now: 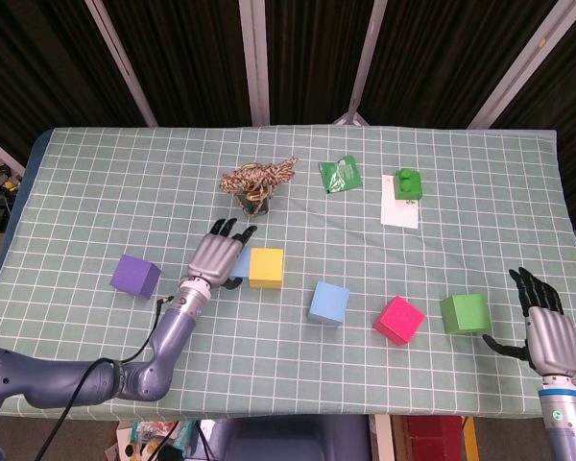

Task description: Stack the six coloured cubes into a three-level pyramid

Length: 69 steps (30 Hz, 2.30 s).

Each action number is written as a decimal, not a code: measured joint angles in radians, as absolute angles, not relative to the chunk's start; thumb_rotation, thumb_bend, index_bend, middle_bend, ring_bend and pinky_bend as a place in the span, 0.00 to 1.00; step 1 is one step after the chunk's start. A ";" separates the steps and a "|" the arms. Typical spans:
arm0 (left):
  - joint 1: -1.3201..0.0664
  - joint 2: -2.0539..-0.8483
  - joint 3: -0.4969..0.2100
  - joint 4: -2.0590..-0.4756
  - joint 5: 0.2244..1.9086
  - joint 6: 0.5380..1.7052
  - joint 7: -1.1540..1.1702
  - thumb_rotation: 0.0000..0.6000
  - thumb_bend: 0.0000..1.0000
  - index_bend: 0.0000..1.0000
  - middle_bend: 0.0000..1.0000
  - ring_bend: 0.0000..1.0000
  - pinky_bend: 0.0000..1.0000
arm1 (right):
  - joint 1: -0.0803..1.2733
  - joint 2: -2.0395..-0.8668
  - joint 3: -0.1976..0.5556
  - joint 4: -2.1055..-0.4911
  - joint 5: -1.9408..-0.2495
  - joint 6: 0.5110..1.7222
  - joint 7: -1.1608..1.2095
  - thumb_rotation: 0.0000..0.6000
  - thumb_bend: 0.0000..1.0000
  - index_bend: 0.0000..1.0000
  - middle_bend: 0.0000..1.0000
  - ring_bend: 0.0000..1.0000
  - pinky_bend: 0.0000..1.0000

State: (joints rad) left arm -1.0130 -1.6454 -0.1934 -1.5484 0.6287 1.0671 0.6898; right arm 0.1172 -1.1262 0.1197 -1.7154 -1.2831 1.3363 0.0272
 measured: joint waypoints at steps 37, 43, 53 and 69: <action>-1.003 -1.666 -0.209 -1.541 0.613 1.060 0.704 1.00 0.36 0.10 0.33 0.03 0.03 | 0.117 -1.127 0.119 -1.716 -1.285 1.338 0.027 1.00 0.16 0.00 0.00 0.00 0.00; -1.003 -1.668 -0.211 -1.539 0.612 1.058 0.703 1.00 0.36 0.10 0.33 0.03 0.03 | 0.118 -1.127 0.119 -1.715 -1.285 1.337 0.027 1.00 0.16 0.00 0.00 0.00 0.00; -1.005 -1.670 -0.211 -1.537 0.603 1.053 0.710 1.00 0.27 0.07 0.21 0.02 0.03 | 0.118 -1.127 0.119 -1.715 -1.285 1.337 0.026 1.00 0.16 0.00 0.00 0.00 0.00; -1.000 -1.641 -0.214 -1.580 0.594 1.065 0.718 1.00 0.21 0.03 0.08 0.00 0.01 | 0.118 -1.127 0.118 -1.715 -1.284 1.335 0.024 1.00 0.16 0.00 0.00 0.00 0.00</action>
State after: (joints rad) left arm -1.0000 -1.6411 -0.2142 -1.5797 0.5936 1.0649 0.7182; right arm 0.1184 -1.1272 0.1180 -1.7153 -1.2844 1.3352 0.0243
